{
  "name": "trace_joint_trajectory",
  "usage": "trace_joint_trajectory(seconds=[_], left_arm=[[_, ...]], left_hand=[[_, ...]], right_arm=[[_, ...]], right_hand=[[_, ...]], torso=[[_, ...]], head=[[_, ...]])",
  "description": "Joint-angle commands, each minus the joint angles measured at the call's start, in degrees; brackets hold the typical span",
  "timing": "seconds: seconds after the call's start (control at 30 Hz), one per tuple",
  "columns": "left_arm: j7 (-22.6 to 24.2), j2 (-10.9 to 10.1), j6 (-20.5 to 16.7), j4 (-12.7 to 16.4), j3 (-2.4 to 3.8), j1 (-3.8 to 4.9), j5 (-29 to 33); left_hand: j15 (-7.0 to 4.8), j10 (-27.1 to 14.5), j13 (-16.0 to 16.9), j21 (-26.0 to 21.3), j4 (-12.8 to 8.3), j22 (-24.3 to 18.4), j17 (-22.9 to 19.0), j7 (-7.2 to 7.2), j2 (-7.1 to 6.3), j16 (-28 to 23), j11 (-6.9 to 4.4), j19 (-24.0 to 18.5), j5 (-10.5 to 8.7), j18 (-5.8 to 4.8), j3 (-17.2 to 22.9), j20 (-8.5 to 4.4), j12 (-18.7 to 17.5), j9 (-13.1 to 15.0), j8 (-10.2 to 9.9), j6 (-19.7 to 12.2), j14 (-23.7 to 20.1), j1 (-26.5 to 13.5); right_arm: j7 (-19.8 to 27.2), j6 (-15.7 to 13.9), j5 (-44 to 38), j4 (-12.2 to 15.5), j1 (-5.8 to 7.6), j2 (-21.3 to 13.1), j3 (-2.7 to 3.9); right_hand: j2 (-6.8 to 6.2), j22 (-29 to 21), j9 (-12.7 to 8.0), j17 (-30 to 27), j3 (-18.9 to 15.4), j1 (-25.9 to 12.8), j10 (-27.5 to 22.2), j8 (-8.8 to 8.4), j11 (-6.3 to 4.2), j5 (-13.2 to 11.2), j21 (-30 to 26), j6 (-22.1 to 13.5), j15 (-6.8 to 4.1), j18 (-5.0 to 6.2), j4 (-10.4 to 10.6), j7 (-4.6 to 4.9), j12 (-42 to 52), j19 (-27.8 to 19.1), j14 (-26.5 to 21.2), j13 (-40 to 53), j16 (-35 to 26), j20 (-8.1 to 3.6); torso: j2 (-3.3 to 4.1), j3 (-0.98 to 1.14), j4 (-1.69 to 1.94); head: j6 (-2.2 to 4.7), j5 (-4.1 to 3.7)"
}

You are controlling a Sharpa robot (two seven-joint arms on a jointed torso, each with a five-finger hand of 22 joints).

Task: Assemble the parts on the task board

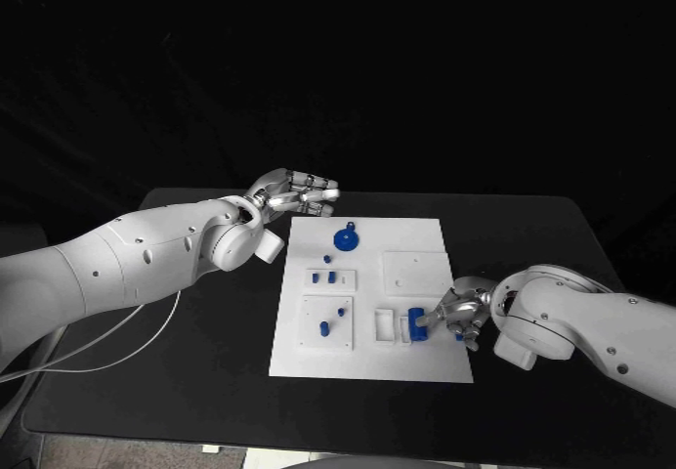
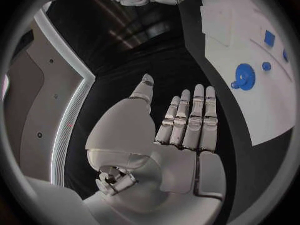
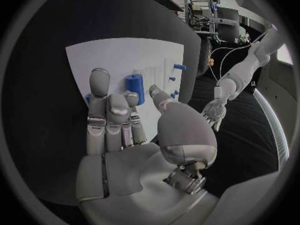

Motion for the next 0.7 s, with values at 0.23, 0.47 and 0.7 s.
trace_joint_trajectory(seconds=[0.23,0.47,0.7], left_arm=[[1.4,-0.1,3.2,0.7,0.04,-0.05,0.0],[1.2,-0.1,3.2,0.9,0.04,-0.05,-0.1],[1.0,-0.2,3.2,1.0,0.04,-0.05,-0.1]], left_hand=[[0.76,-0.7,0.0,0.0,12.8,-0.1,-0.1,1.93,-7.72,-0.1,2.10,-2.8,0.02,-0.40,-0.2,0.51,-0.1,-0.3,-0.5,-7.2,-3.0,4.1],[0.89,-0.5,0.0,0.1,14.2,-0.1,-0.2,2.50,-7.73,-0.1,2.29,-2.7,0.02,-0.37,-0.5,0.51,-0.2,-0.3,-0.5,-7.4,-3.0,3.7],[0.93,-0.4,0.0,0.0,14.4,-0.1,-0.2,2.77,-7.72,-0.1,2.35,-2.7,0.01,-0.32,-0.9,0.55,-0.2,-0.3,-0.5,-6.9,-3.1,3.4]], right_arm=[[-2.1,-0.8,-0.3,-2.5,-0.10,2.0,-1.06],[-2.0,-1.2,-0.8,-4.3,-0.28,3.9,-1.72],[-1.9,-1.6,-1.3,-5.3,-0.55,5.0,-2.15]], right_hand=[[-0.58,0.6,-0.9,0.2,0.3,-0.8,-0.1,-0.08,0.55,-0.3,0.3,-1.5,0.32,1.04,1.0,0.27,-0.8,1.0,0.2,0.1,0.0,0.38],[-0.49,1.2,-1.4,0.5,0.4,-0.8,0.0,-0.11,0.51,-0.3,0.3,-1.1,0.30,0.99,1.2,0.20,-0.9,1.1,0.3,0.5,-0.1,0.40],[0.92,1.5,-1.3,0.7,0.4,-0.4,0.1,-0.01,0.36,-0.3,0.4,-0.1,0.22,0.82,0.1,-0.02,-0.8,1.1,0.3,0.7,0.0,0.34]], torso=[[0.00,0.02,-0.15],[0.03,0.11,-0.18],[0.05,0.13,-0.19]], head=[[-0.09,0.11],[-0.21,0.12],[-0.37,0.12]])
